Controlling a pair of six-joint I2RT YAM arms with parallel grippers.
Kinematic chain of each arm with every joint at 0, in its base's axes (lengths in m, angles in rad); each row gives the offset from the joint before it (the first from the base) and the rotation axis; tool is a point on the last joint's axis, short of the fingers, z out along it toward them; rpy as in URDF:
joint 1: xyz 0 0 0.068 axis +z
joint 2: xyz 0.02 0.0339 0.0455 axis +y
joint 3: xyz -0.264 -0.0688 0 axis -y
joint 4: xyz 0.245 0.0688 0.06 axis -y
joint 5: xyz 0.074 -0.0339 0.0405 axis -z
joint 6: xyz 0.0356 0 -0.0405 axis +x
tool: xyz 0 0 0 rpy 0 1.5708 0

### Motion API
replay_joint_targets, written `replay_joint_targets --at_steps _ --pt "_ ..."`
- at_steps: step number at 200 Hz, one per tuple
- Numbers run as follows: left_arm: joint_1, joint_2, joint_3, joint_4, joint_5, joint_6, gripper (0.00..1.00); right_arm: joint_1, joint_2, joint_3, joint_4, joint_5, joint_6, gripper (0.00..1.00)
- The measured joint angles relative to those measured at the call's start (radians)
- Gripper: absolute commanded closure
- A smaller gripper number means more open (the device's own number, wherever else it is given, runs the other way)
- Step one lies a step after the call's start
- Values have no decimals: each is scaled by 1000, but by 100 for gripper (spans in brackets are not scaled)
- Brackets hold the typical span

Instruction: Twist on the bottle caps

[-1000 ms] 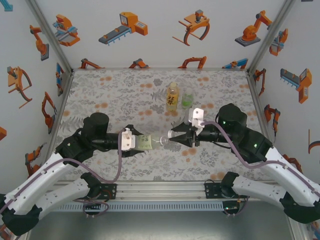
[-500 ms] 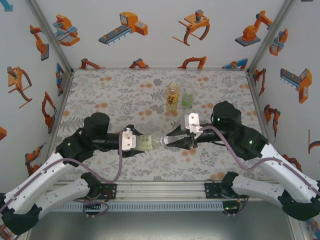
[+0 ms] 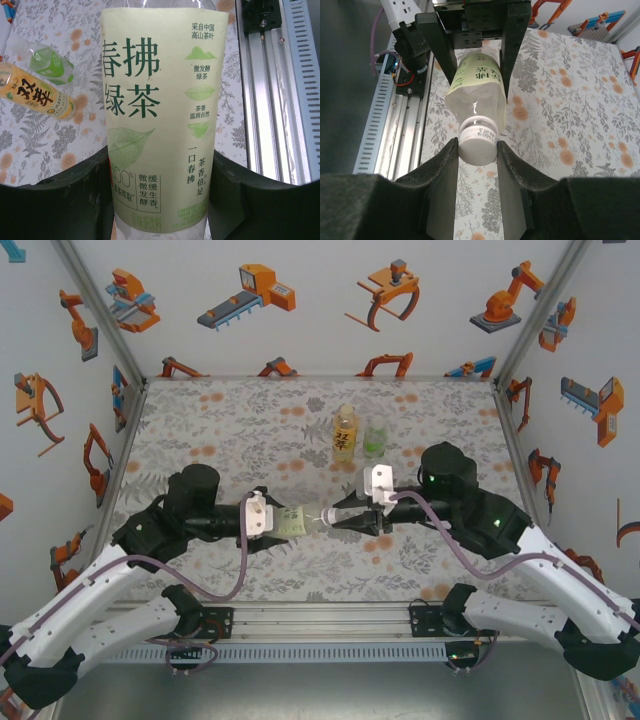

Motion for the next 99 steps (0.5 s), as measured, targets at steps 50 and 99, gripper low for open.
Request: replay_joint_targets --at_steps 50,99 --pt "0 10 -4 1 19 0 100 3 -3 -19 21 -8 1 100" --pt "2 29 -4 -1 54 0 100 3 -3 -26 24 -34 0 100"
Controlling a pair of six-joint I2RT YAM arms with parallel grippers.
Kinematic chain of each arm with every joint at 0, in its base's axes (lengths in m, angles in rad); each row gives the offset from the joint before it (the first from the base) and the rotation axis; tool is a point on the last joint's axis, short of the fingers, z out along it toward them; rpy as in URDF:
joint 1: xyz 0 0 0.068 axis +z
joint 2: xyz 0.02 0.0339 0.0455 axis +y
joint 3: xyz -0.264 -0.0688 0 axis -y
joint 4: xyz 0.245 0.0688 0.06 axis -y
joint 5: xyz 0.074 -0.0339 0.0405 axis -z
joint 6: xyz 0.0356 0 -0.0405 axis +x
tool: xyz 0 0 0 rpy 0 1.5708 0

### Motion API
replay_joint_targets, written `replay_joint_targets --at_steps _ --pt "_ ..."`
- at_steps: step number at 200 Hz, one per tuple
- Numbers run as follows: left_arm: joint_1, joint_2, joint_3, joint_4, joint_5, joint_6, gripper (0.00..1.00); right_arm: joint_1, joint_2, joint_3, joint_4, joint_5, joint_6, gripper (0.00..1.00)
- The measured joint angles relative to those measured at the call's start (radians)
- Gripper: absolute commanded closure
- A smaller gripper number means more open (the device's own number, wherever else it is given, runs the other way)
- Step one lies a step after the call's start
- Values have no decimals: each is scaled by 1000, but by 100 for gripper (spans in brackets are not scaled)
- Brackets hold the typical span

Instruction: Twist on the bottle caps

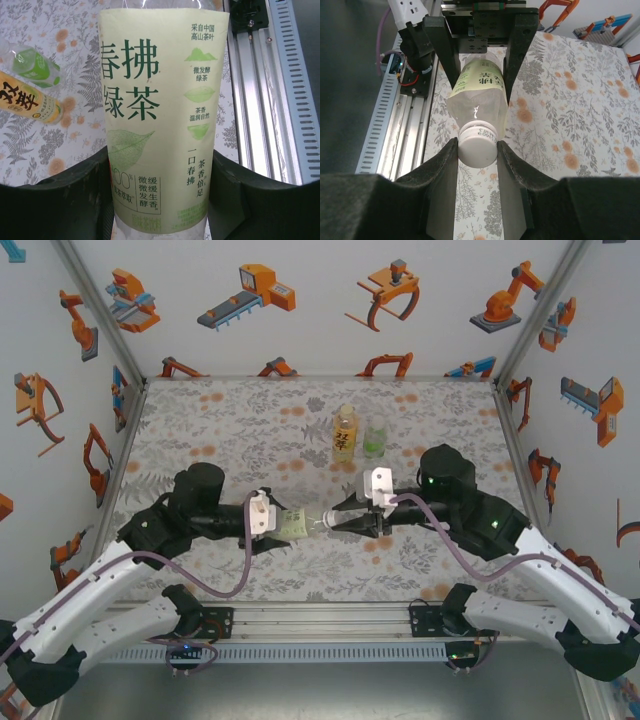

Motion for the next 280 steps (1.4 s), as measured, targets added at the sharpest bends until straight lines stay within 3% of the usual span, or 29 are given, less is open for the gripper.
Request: replay_joint_targets --at_steps 34,61,95,127,150,173,186,231,252,280 --pt "0 0 0 1 8 0 100 0 0 -3 16 0 47 100" --pt "0 -4 -2 5 -34 -6 100 0 -4 -30 66 73 227 100" --pt "1 -16 -34 42 -124 -8 100 0 -3 -87 142 257 639 100" --pt "5 7 -53 87 -184 -8 100 0 13 -106 122 456 1138 99" --pt "5 32 -59 100 -210 -8 100 -5 15 -143 116 538 1441 97" --pt "8 51 -67 100 -234 -7 100 -10 31 -165 108 575 1623 92" --pt "11 58 -67 99 -241 -7 100 -11 39 -164 99 591 1669 85" --pt "3 70 -67 140 -193 3 100 -2 32 -130 43 629 1625 39" --pt "-9 67 -67 180 -146 4 100 2 19 -93 32 636 1498 33" --pt "-9 67 -67 188 -111 4 100 2 -24 -51 43 612 1247 33"
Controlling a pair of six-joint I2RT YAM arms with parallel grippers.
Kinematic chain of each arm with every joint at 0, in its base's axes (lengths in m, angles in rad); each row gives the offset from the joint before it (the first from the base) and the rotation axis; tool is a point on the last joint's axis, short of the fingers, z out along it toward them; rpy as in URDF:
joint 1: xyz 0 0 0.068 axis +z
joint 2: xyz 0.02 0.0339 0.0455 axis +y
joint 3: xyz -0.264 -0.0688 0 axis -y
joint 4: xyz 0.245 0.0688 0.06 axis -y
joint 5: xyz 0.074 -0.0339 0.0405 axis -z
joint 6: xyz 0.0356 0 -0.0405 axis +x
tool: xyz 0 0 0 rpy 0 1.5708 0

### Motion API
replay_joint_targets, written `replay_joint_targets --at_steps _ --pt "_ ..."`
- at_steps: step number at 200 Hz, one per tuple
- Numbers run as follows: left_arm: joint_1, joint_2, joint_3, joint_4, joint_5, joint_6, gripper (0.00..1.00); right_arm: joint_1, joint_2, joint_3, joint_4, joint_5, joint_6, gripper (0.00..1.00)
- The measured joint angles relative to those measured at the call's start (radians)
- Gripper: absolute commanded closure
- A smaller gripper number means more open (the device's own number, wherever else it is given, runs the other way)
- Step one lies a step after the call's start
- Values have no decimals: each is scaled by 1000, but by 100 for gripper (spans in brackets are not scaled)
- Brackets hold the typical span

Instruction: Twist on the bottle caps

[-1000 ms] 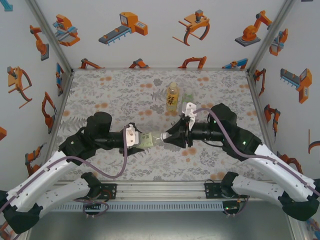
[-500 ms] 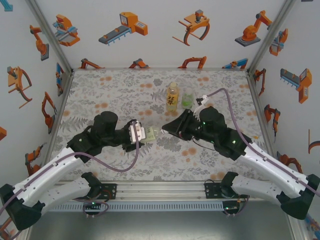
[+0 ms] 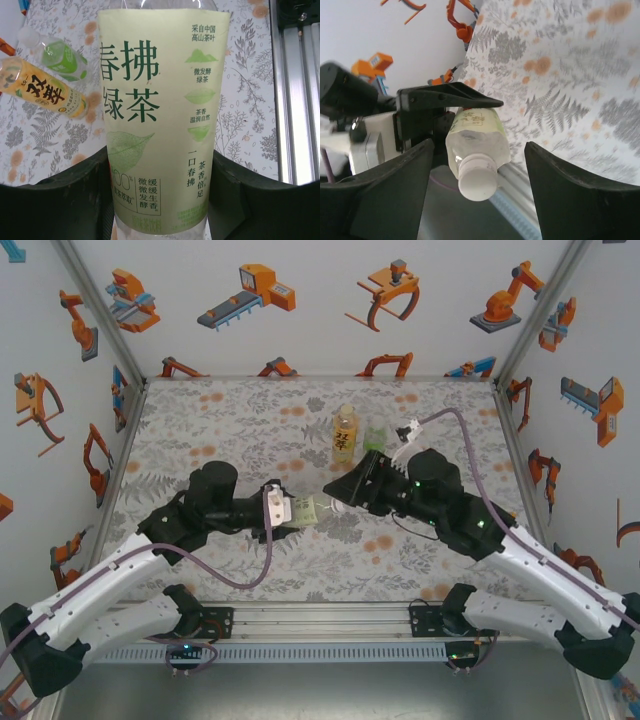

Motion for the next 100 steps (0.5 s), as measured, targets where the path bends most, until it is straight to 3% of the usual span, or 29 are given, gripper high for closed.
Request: replay_joint_targets --at_steps 51,100 --pt "0 3 14 -24 75 0 100 0 -63 33 7 -160 -552 37" --pt "0 2 47 -89 177 -1 100 1 -46 103 -114 -447 -1073 41"
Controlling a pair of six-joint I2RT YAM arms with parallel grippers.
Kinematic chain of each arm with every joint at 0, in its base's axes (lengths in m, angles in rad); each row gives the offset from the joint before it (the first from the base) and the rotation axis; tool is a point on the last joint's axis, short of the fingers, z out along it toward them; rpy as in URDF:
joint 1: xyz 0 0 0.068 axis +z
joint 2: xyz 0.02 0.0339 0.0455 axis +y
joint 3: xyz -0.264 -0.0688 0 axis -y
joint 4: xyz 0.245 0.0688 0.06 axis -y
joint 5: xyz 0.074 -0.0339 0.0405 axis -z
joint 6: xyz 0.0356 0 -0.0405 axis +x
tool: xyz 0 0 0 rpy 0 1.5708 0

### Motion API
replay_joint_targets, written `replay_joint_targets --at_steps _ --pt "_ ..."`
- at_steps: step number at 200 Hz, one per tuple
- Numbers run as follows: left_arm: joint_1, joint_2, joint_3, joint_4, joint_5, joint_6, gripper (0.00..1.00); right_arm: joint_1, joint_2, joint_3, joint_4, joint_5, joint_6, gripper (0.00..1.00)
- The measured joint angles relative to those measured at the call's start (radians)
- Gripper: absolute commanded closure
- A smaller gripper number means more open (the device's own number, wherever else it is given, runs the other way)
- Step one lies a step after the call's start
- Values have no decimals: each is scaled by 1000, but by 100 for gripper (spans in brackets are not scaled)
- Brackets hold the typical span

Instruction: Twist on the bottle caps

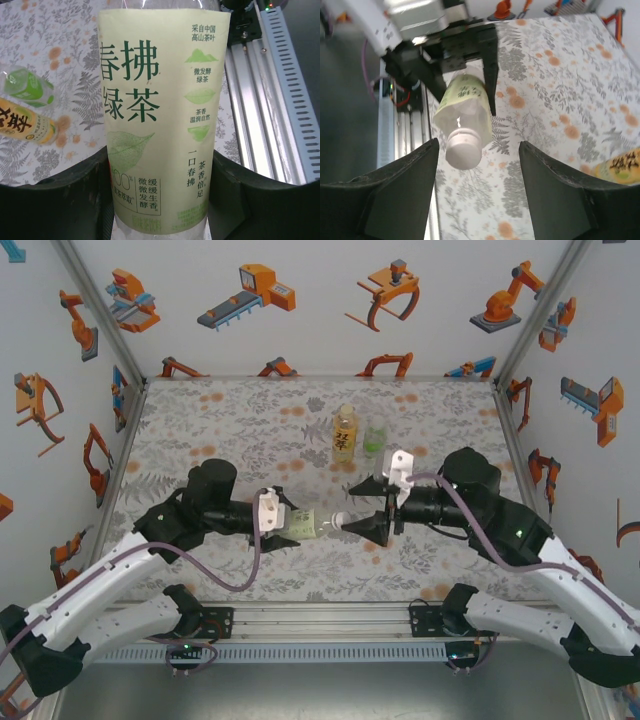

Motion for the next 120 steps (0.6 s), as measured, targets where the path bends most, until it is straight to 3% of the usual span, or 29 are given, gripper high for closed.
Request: replay_joint_targets --at_steps 47,120 --pt "0 -7 1 -30 31 -4 100 0 -1 -16 -23 -123 -190 53" --pt "-1 -35 3 -31 13 -37 100 0 6 -48 17 -171 -208 61"
